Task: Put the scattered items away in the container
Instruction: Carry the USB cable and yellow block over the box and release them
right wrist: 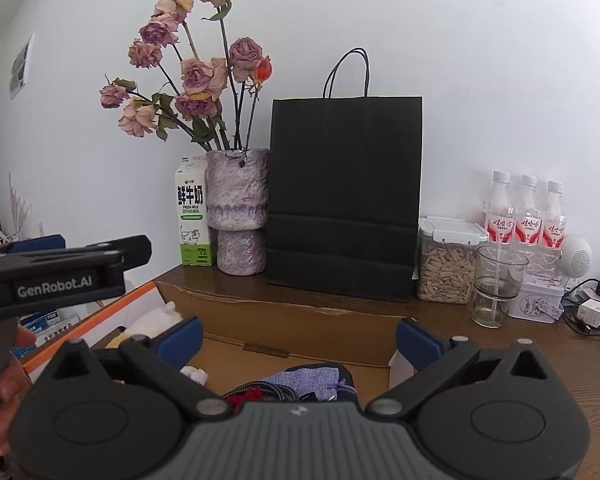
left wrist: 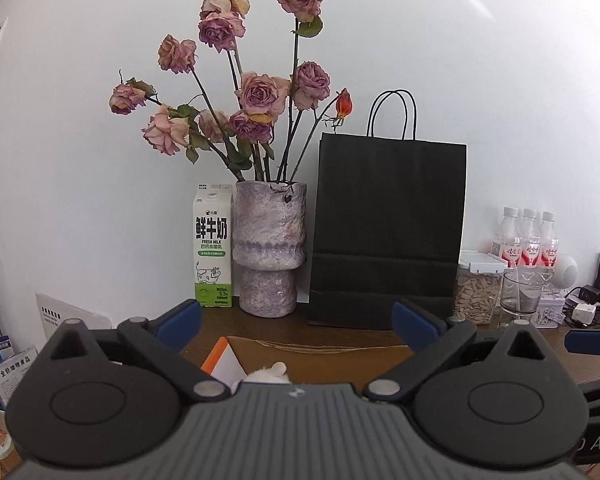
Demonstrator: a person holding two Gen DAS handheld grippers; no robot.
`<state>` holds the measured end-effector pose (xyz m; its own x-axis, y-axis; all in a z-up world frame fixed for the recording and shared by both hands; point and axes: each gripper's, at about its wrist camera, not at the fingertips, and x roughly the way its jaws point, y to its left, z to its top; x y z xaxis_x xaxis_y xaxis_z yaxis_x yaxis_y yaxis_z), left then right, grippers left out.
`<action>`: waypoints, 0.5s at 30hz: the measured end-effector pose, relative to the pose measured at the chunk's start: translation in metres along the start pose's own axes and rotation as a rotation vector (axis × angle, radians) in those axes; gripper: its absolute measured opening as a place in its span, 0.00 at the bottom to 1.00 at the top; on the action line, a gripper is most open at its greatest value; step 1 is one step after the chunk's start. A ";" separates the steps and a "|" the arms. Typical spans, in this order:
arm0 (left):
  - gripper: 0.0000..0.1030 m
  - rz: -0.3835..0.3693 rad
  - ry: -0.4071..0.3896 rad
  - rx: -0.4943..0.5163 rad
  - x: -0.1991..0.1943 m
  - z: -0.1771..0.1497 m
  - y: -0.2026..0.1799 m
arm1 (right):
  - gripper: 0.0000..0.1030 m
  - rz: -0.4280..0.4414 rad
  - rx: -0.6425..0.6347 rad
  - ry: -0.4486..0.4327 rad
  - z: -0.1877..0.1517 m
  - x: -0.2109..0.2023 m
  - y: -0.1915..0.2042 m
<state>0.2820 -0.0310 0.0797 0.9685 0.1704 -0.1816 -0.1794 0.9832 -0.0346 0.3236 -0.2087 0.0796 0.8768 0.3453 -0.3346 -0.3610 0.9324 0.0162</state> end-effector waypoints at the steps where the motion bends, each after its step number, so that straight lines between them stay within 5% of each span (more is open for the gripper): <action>1: 1.00 0.000 0.005 -0.004 0.000 0.001 0.001 | 1.00 -0.004 0.004 0.001 0.000 0.000 0.000; 15: 1.00 -0.033 0.008 -0.010 -0.033 0.006 0.001 | 1.00 -0.031 -0.013 0.000 0.002 -0.028 0.010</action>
<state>0.2507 -0.0348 0.0920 0.9726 0.1372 -0.1877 -0.1491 0.9875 -0.0505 0.2964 -0.2088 0.0910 0.8877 0.3165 -0.3344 -0.3380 0.9411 -0.0063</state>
